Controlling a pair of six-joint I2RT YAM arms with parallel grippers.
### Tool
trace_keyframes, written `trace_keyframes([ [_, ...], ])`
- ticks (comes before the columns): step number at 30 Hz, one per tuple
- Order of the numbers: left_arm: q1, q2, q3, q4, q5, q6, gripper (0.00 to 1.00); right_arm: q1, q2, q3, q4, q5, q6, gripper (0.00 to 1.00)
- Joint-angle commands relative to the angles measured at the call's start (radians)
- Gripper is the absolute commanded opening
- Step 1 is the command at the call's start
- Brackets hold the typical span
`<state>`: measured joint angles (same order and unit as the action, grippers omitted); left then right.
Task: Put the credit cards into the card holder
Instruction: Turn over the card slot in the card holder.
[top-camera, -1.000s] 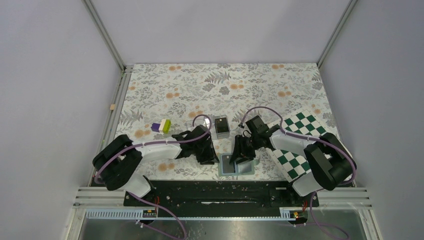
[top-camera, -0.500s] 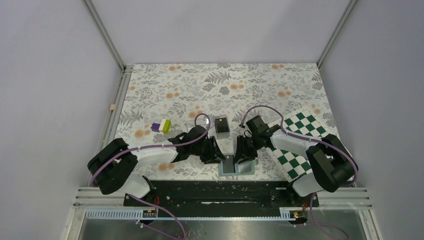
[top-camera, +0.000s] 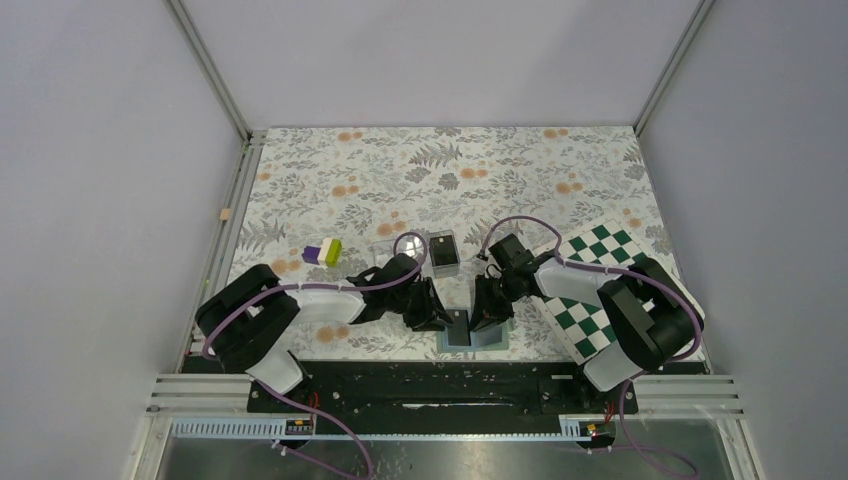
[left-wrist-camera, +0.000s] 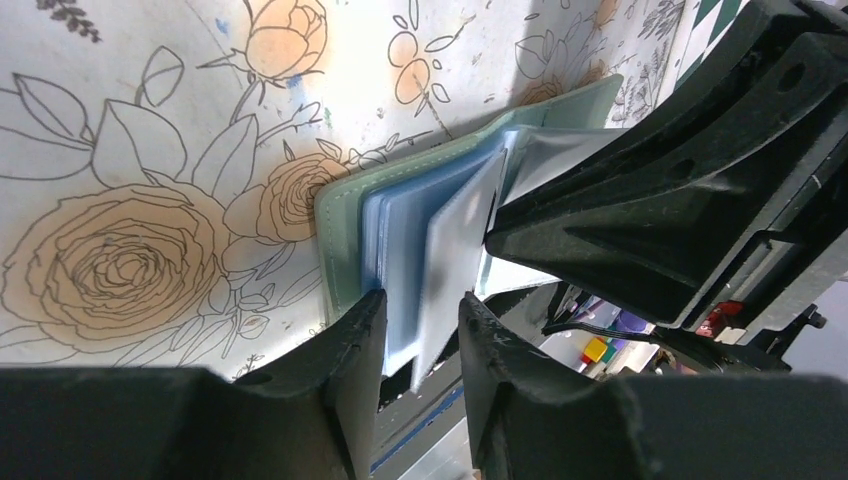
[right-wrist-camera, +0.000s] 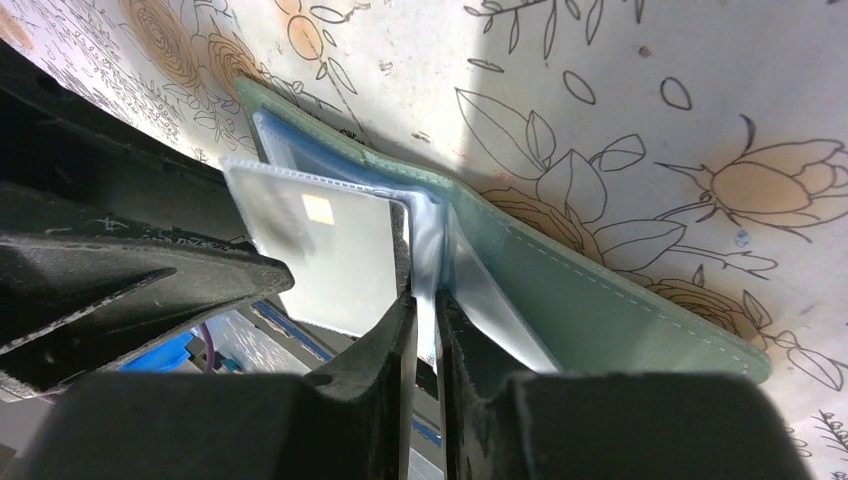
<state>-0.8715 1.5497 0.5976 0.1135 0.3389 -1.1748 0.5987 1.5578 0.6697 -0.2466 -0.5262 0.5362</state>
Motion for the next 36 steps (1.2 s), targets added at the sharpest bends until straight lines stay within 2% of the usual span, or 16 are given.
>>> trace_keyframes([
  [1, -0.011, 0.023, 0.019, 0.064, 0.021, -0.003, 0.31, 0.008, 0.017, -0.005, 0.014, -0.014, -0.004, 0.18],
  [6, -0.019, 0.009, 0.022, 0.092, 0.021, -0.004, 0.21, 0.009, 0.011, -0.002, 0.008, -0.015, -0.002, 0.16],
  [12, -0.032, -0.046, 0.080, -0.052, -0.035, 0.044, 0.18, 0.009, -0.013, 0.012, -0.019, -0.008, -0.005, 0.16],
  [17, -0.048, -0.059, 0.164, -0.261, -0.112, 0.107, 0.38, 0.009, -0.016, 0.021, -0.024, -0.008, -0.007, 0.16],
  [20, -0.060, -0.051, 0.177, -0.259, -0.112, 0.110, 0.38, 0.008, -0.012, 0.020, -0.024, -0.010, -0.007, 0.16],
  [31, -0.075, -0.018, 0.189, -0.196, -0.081, 0.102, 0.26, 0.007, -0.017, 0.014, -0.024, -0.017, -0.007, 0.16],
  [36, -0.076, -0.018, 0.176, -0.131, -0.055, 0.073, 0.21, 0.007, -0.081, 0.045, -0.085, -0.002, -0.015, 0.23],
])
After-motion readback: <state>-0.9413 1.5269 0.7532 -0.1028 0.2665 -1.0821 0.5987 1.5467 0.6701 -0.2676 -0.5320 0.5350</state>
